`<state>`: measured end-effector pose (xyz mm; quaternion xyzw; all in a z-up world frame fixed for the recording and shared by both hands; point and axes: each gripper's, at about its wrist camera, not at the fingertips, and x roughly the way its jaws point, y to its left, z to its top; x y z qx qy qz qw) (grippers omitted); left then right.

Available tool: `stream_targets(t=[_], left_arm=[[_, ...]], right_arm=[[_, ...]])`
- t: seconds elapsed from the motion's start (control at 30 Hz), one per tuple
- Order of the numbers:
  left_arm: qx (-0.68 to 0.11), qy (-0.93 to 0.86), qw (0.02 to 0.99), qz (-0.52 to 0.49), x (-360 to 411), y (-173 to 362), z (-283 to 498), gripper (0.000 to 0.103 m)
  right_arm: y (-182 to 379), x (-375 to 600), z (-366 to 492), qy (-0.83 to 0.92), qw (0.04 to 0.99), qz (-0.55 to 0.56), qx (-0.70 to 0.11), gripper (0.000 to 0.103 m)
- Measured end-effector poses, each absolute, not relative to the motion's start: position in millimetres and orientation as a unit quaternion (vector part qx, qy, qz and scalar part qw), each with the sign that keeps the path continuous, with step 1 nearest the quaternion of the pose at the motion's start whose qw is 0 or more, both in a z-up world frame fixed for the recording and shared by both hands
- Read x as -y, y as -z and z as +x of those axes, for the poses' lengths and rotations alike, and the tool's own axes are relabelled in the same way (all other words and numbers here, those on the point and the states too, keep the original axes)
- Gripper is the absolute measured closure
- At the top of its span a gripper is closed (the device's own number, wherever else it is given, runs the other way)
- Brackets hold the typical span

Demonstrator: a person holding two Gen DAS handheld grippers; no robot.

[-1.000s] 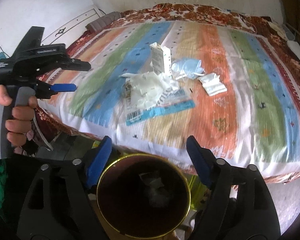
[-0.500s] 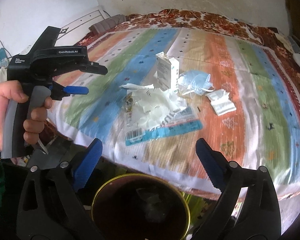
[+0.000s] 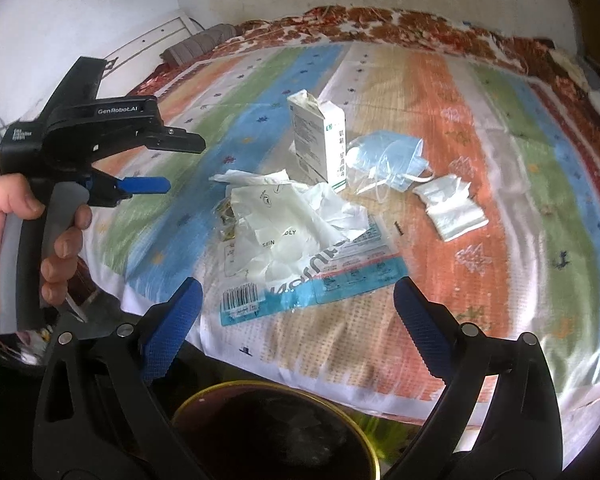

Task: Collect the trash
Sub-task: 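Move both open grippers back over the remaining trash on the bed, then grasp the white plastic bag with right gripper while left grasps white tissue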

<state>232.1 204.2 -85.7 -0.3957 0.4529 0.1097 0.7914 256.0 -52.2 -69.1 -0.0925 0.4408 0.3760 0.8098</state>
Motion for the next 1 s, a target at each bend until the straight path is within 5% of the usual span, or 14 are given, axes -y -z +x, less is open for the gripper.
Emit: stream_targets(t=[0.6, 0.9, 1.0], left_arm=[[-0.464, -0.102, 0.784, -0.400, -219, 115, 265, 0.049], [-0.480, -0.107, 0.769, -0.408, -221, 135, 280, 0.058], [-0.484, -0.110, 0.765, -0.411, -222, 141, 283, 0.061]], right_arm=[[112, 35, 298, -0.364, 0.797, -0.061, -0.478, 0.032], [126, 23, 314, -0.375, 0.780, -0.042, -0.499, 0.053], [128, 20, 313, -0.378, 0.780, -0.048, -0.496, 0.067]])
